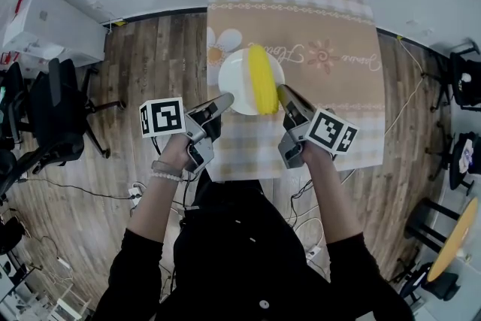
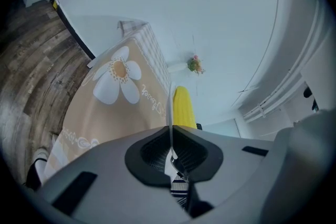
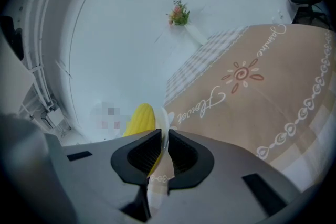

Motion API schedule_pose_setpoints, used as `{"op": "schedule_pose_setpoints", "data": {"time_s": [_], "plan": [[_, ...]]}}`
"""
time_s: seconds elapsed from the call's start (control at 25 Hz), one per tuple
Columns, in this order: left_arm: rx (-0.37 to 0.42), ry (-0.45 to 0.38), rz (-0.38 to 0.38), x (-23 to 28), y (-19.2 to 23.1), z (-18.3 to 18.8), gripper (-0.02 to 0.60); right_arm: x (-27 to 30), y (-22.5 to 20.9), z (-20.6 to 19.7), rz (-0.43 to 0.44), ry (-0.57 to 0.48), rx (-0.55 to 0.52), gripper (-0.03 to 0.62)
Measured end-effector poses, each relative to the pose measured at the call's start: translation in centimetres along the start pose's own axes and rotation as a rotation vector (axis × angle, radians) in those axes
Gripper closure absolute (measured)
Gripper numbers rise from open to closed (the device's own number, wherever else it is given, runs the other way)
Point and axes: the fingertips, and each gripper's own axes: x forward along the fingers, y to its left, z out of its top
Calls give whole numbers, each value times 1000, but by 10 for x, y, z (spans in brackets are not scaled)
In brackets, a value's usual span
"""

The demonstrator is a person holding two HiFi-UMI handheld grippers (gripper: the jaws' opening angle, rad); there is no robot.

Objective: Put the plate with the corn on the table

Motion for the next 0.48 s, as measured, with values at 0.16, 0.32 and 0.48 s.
{"op": "schedule_pose_setpoints", "data": {"time_s": [0.16, 0.32, 0.48], "plan": [[-9, 13, 17, 6, 13, 2, 558, 9, -10, -3, -18, 15, -10, 523], [-16, 22, 36, 11, 26, 6, 558, 19, -21, -5, -41, 30, -12, 523], [-20, 31, 51, 16, 35, 9, 558, 29, -29, -6, -64, 51, -35, 520]]}}
